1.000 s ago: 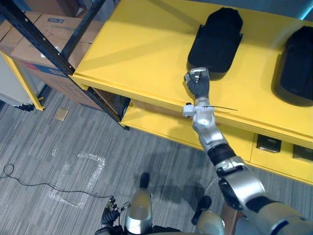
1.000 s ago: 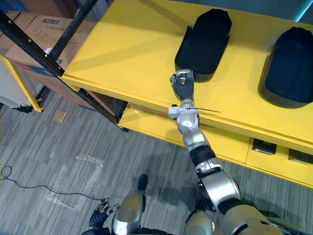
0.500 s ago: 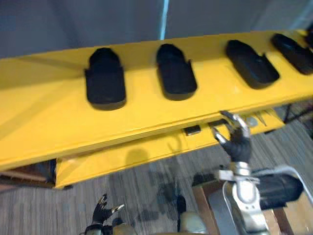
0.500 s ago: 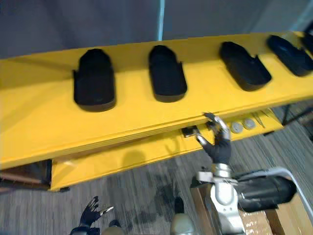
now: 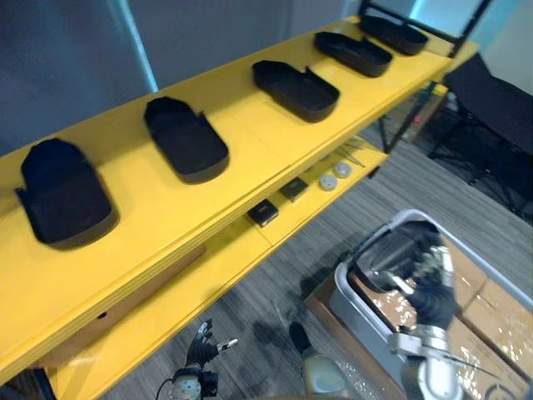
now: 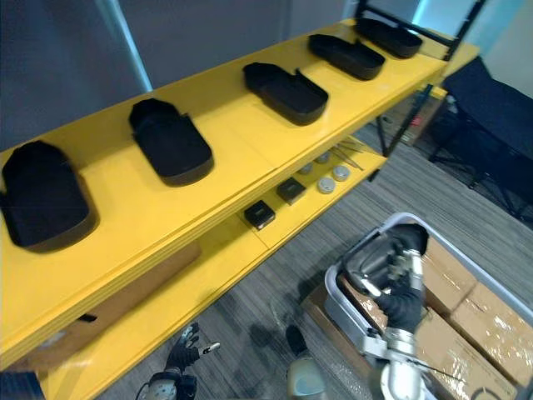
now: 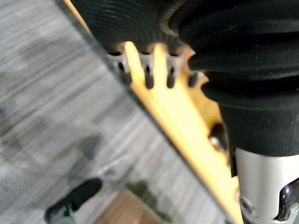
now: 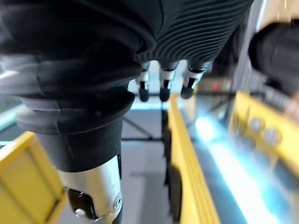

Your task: Walk over and take plastic housings, then place them on the shelf

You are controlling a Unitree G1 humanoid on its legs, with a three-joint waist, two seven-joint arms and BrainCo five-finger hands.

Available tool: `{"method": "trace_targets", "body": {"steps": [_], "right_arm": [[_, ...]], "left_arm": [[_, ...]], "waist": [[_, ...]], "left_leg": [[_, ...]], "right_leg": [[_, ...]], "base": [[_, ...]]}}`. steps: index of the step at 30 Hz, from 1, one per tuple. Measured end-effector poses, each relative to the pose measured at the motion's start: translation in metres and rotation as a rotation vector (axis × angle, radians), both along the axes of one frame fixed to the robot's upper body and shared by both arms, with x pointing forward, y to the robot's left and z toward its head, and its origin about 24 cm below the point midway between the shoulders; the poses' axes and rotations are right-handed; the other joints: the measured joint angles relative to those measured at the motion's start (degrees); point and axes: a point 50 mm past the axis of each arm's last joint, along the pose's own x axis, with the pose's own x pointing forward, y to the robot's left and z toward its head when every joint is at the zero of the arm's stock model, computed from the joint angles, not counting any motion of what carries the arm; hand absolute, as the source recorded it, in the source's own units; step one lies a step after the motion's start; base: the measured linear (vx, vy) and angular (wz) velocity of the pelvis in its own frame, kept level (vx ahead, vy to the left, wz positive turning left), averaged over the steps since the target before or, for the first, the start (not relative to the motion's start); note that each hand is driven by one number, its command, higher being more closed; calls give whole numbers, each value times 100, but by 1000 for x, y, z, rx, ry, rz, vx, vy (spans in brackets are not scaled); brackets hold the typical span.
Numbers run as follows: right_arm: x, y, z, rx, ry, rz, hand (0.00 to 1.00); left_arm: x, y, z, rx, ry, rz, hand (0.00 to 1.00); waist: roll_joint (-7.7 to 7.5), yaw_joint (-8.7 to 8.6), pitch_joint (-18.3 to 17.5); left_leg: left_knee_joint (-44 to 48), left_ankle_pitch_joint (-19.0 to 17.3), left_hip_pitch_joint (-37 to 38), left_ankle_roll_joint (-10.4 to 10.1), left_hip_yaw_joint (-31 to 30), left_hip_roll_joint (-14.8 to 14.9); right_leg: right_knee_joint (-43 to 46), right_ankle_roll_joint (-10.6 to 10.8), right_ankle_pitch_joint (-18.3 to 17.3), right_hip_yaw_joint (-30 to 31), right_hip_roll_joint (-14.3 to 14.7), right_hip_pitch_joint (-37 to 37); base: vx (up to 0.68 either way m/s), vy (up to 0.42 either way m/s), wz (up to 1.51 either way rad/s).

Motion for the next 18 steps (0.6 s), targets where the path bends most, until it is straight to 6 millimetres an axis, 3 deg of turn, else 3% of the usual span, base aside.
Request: {"method": "trace_targets", "body": {"steps": [2,3,7,9,11,14,16,17,18], "right_arm": [[7,4,4,0,-20,9,0],[12,11,7,15,-37,23,0],[13,17,4,38,-2,10,0],[10,11,-3,46,49,-50,0],[7,9,-7,60,71,-86,0],[-1,11,-14,91,102,-110,0],[-4,16,-17,94,107,-66,0],[1,21,-14,89,82,-19,0],[5,24,-12,92,57,4,0]], "left_arm": [[-4,1,-2,-12,13,22,0],[-8,5,-3,-6,17,31,0],[-20,13,-6,17,33,38,0],[-11,10,-2,10,-10,17,0],[-2,7,1,4,-39,-3,0],[13,2,14,-10,-114,-27,0],[19,1,19,13,-133,-45,0],[23,6,23,29,-149,-20,0],[27,11,25,42,-156,9,0]], "waist": [[113,105,-33],[51,203,-16],[-85,280,-48],[-103,226,28],[-35,222,177],[-67,236,272],[-152,243,341],[-99,459,315],[-33,445,376]], "left_leg": [[-34,-333,8,-330,-132,-38],[10,-360,11,-375,-126,-140],[24,-349,-62,-400,-198,-347],[235,-332,-208,-443,-423,-430],[432,-336,-267,-445,-527,-480],[701,-498,-228,-406,-431,-488],[764,-459,-172,-310,-360,-497],[653,-323,-210,-66,-234,-359],[473,-300,-192,-112,-46,-207]], "right_leg": [[1,42,125,3,21,-62],[0,58,216,-43,-53,-68],[185,-67,155,-340,-250,-177],[662,-99,-92,-376,-267,-347],[885,-86,-104,-367,-273,-406],[895,-160,26,-484,-258,-395],[812,-861,611,-989,-153,-442],[256,-1582,1548,-1041,50,-480],[968,-1491,1043,-1491,141,-672]], "base": [[-118,196,-31],[-92,114,-22],[-61,95,3],[15,29,29],[5,37,7],[-28,46,-34],[-96,48,-92],[-196,25,-127],[-206,19,-113]]}}
